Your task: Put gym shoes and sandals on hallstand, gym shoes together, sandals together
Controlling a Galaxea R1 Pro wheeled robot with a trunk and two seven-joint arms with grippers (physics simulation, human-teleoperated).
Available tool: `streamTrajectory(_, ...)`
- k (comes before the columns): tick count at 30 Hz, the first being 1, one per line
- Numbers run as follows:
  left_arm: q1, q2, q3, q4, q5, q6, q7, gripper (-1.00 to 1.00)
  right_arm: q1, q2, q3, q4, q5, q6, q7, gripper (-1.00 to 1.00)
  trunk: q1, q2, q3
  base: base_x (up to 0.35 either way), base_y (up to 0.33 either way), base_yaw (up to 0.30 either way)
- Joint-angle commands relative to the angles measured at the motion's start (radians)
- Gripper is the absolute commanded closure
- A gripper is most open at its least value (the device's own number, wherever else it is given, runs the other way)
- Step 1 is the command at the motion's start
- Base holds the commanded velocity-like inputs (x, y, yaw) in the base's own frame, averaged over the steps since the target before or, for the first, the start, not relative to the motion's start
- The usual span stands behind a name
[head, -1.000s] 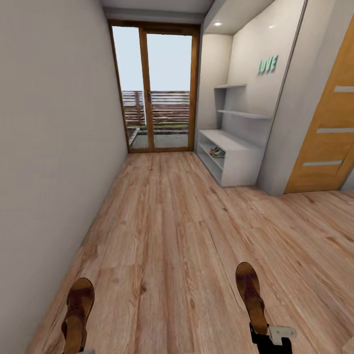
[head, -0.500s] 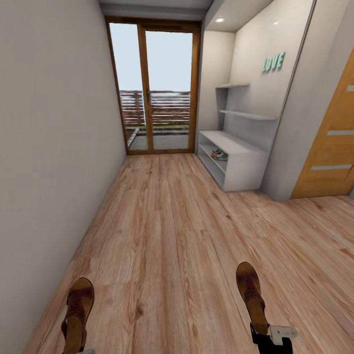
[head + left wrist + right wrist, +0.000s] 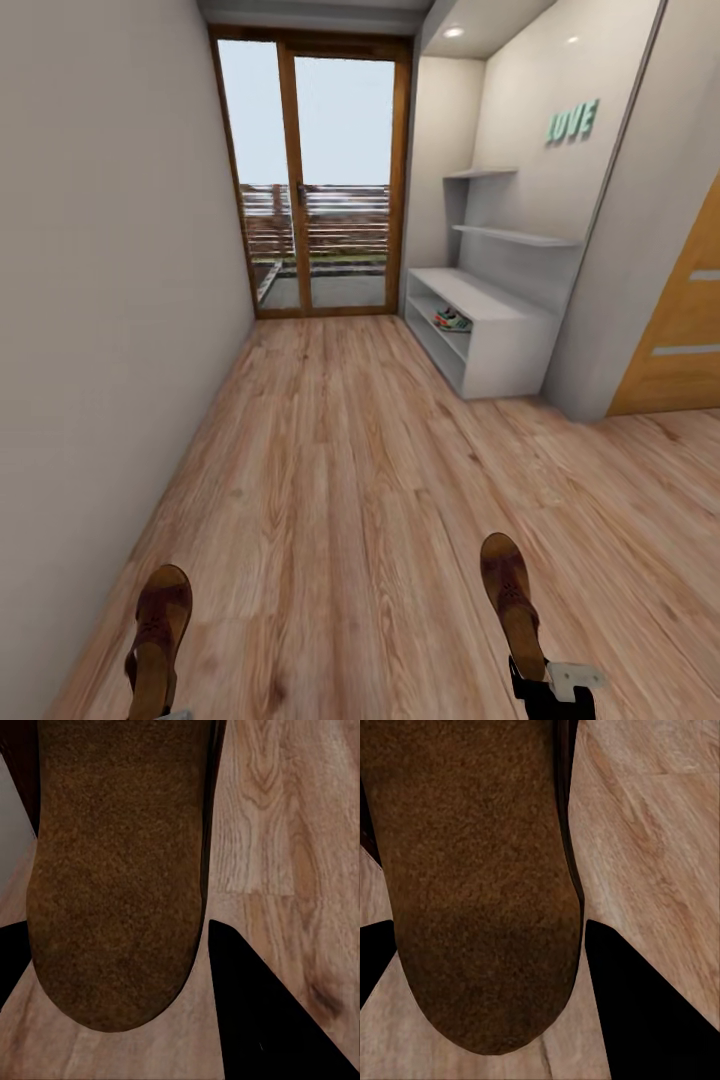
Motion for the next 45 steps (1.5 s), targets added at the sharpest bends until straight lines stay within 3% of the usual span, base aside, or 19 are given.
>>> streamTrajectory(1, -0.001, 0.0, -0.001, 0.001, -0.005, -0.002, 0.004, 1.0, -0.001, 0.0, -0.009, 0.001, 0.007, -0.003, 0.002, 1.0, 0.0, 0.0, -0.001, 0.339, 0.082, 0.0)
streamTrajectory(45, -0.001, 0.0, -0.001, 0.001, -0.005, -0.003, 0.004, 1.0, -0.001, 0.0, -0.009, 0.001, 0.007, -0.004, 0.002, 1.0, 0.0, 0.0, -0.001, 0.339, 0.073, 0.0)
